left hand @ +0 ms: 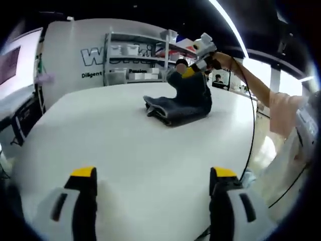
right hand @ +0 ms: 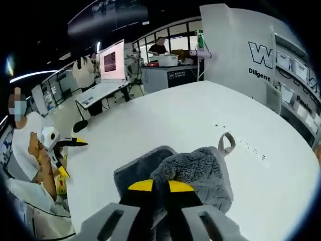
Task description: Fold the towel on the table until its edges align and the towel forms a compact rectangular stack.
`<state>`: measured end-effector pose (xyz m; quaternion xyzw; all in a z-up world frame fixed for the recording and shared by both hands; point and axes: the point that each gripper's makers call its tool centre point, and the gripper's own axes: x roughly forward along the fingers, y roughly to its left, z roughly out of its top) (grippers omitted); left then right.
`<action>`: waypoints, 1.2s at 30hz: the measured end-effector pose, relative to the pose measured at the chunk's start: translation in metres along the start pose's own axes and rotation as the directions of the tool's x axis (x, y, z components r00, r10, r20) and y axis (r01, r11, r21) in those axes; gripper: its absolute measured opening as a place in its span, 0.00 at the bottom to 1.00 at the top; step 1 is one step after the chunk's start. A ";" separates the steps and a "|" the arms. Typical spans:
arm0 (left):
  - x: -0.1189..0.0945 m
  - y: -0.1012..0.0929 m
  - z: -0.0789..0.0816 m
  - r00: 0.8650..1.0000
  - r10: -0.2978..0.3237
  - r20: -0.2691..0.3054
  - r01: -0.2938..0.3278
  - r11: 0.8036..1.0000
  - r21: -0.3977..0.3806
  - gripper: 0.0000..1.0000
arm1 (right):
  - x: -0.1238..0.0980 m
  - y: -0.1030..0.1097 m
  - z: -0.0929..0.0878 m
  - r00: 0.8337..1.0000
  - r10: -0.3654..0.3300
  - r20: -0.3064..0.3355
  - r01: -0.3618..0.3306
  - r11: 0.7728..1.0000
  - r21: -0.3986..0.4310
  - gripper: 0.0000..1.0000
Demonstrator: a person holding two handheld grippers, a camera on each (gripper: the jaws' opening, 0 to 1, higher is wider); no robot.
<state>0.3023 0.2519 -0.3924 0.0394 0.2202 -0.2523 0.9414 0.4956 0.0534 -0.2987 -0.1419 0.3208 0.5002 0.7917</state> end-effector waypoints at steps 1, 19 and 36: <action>0.000 0.000 0.000 1.000 0.001 -0.001 -0.001 1.000 0.001 0.98 | 0.003 0.004 0.002 1.000 0.008 0.000 -0.008 1.000 -0.007 0.08; 0.002 -0.001 -0.002 1.000 0.000 -0.007 0.000 1.000 0.002 0.98 | 0.087 0.032 -0.006 0.998 0.058 0.039 -0.058 0.998 -0.002 0.18; 0.018 -0.017 -0.004 0.998 -0.046 -0.037 0.047 0.998 0.029 0.98 | 0.028 0.033 0.016 0.948 0.030 0.316 -0.017 0.999 -0.044 0.60</action>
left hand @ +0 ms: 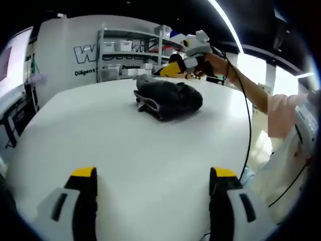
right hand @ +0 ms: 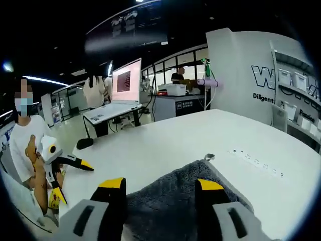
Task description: Fold the towel on the table until its edges align and the towel forms a compact rectangular stack.
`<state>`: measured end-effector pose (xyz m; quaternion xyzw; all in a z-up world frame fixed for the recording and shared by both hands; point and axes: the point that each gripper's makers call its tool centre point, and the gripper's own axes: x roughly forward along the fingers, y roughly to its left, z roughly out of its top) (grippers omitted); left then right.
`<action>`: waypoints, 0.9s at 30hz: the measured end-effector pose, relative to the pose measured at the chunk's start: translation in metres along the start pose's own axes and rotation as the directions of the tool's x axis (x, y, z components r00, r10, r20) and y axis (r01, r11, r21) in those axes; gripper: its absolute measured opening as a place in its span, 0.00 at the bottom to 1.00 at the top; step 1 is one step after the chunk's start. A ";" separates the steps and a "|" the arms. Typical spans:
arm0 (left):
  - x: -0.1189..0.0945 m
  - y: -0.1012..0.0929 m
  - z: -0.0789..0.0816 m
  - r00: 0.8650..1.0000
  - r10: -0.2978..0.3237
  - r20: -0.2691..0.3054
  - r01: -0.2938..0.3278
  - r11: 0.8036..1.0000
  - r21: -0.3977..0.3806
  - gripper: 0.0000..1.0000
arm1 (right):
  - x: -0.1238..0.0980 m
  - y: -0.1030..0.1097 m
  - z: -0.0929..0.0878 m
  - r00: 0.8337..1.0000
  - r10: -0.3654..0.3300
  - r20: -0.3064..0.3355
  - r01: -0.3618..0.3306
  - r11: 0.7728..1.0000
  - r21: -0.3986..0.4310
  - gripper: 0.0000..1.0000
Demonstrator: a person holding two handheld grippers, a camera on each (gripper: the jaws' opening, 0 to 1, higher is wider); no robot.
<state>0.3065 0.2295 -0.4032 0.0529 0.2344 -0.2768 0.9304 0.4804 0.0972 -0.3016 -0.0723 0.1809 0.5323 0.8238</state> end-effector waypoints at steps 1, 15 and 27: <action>0.001 -0.001 0.001 1.000 -0.001 0.001 0.001 1.000 0.003 0.98 | -0.006 -0.001 0.000 1.000 -0.003 0.010 0.003 1.000 0.002 0.61; 0.013 -0.012 -0.001 0.999 -0.031 -0.023 0.032 0.999 0.015 0.98 | -0.102 -0.021 -0.003 0.979 -0.118 0.168 0.117 0.993 0.018 0.92; 0.026 -0.022 0.019 0.998 -0.055 -0.013 0.056 0.997 0.051 0.98 | -0.178 -0.029 -0.040 0.950 -0.216 0.227 0.225 0.974 -0.012 0.99</action>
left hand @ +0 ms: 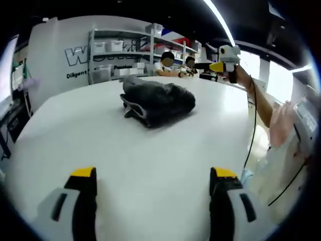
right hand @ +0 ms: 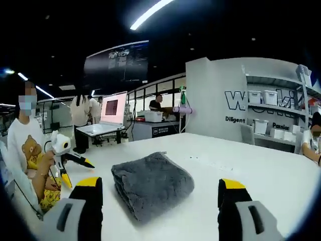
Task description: Fold the towel on the table until its edges align and the towel forms a compact rectangular stack.
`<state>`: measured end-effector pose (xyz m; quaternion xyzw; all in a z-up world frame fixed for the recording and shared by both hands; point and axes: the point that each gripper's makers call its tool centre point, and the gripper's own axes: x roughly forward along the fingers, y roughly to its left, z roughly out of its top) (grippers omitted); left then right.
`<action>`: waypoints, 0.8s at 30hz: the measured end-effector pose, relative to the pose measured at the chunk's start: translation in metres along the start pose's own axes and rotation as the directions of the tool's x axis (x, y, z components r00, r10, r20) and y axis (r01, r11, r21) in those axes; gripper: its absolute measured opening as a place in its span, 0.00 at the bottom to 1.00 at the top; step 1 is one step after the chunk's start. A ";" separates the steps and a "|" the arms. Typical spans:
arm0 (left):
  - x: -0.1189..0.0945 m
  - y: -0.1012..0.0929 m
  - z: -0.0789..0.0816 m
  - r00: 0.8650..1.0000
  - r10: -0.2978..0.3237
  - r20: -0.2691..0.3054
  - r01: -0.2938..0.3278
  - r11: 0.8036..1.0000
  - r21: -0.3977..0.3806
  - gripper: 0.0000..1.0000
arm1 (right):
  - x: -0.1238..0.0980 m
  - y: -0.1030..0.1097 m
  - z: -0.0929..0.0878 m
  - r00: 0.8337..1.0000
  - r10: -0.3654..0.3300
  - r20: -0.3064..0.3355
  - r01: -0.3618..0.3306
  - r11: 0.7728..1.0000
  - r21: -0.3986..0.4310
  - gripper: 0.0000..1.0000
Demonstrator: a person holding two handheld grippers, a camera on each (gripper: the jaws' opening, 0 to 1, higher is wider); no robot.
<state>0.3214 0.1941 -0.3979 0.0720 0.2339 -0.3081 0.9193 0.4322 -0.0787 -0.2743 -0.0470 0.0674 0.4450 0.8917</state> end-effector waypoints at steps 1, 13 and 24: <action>0.001 0.000 0.001 1.000 -0.001 0.001 0.001 1.000 0.002 0.98 | -0.005 -0.003 -0.002 1.000 -0.004 0.000 0.004 1.000 -0.003 0.99; 0.010 0.003 0.029 0.996 0.015 0.084 -0.013 1.000 -0.023 0.98 | -0.057 -0.007 -0.059 0.995 -0.083 -0.047 0.081 0.996 -0.036 0.99; 0.020 -0.001 0.034 0.996 0.007 0.083 -0.006 1.000 -0.012 0.98 | -0.082 -0.019 -0.084 0.986 -0.163 -0.044 0.163 0.987 0.011 0.99</action>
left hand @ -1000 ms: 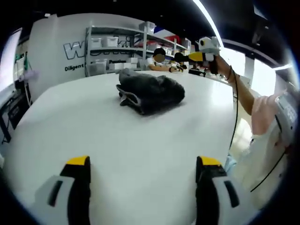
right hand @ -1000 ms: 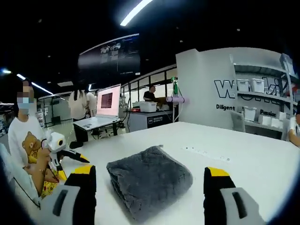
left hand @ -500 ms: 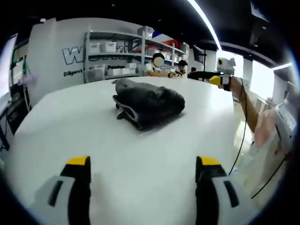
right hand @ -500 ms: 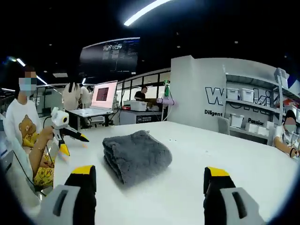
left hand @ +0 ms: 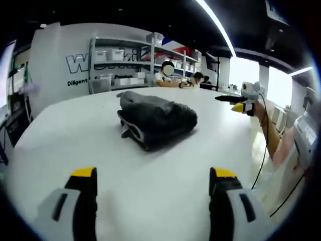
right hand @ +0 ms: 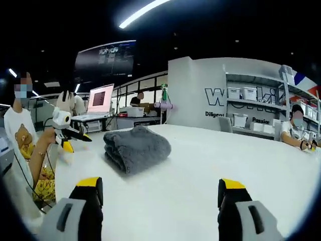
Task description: Fold the towel on the table until its edges align and the towel forms a compact rectangular stack.
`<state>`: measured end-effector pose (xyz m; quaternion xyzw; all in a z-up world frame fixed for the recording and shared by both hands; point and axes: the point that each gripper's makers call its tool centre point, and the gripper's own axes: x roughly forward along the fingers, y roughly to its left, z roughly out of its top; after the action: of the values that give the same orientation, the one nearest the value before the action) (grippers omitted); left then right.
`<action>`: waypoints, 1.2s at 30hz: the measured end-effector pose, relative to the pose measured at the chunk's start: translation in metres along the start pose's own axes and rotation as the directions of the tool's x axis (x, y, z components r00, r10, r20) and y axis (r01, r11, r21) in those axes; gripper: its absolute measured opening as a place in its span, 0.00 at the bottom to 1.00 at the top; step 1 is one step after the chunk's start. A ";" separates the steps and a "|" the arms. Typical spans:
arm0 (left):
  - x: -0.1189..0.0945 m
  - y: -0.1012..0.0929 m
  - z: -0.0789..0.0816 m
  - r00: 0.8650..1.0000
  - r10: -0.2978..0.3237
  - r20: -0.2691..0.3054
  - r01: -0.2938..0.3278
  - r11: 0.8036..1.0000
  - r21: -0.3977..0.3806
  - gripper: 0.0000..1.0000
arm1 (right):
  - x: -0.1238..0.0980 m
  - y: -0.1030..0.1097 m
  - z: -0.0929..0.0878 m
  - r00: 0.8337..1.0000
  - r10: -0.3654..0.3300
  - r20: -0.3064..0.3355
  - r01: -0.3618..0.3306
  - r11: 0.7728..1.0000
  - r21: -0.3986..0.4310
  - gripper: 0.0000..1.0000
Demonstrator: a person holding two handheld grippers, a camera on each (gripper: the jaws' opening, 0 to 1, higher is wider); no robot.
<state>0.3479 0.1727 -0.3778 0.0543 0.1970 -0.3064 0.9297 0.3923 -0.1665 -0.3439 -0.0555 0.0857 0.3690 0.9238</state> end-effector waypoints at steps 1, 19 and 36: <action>0.001 0.000 0.000 1.000 0.000 -0.001 0.000 1.000 0.000 0.98 | -0.001 0.000 -0.002 1.000 -0.005 -0.006 0.005 1.000 -0.006 0.99; 0.032 -0.004 0.047 0.999 -0.036 0.027 0.035 0.998 0.046 0.95 | -0.011 -0.001 0.001 1.000 -0.018 0.001 0.018 0.999 -0.028 0.99; 0.074 -0.006 0.086 0.984 -0.104 0.141 0.096 0.993 0.066 0.33 | -0.017 0.000 -0.005 1.000 -0.016 -0.014 0.016 0.999 -0.032 0.99</action>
<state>0.4275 0.1080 -0.3287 0.0495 0.1225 -0.3616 0.9229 0.3797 -0.1792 -0.3459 -0.0737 0.0861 0.3624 0.9251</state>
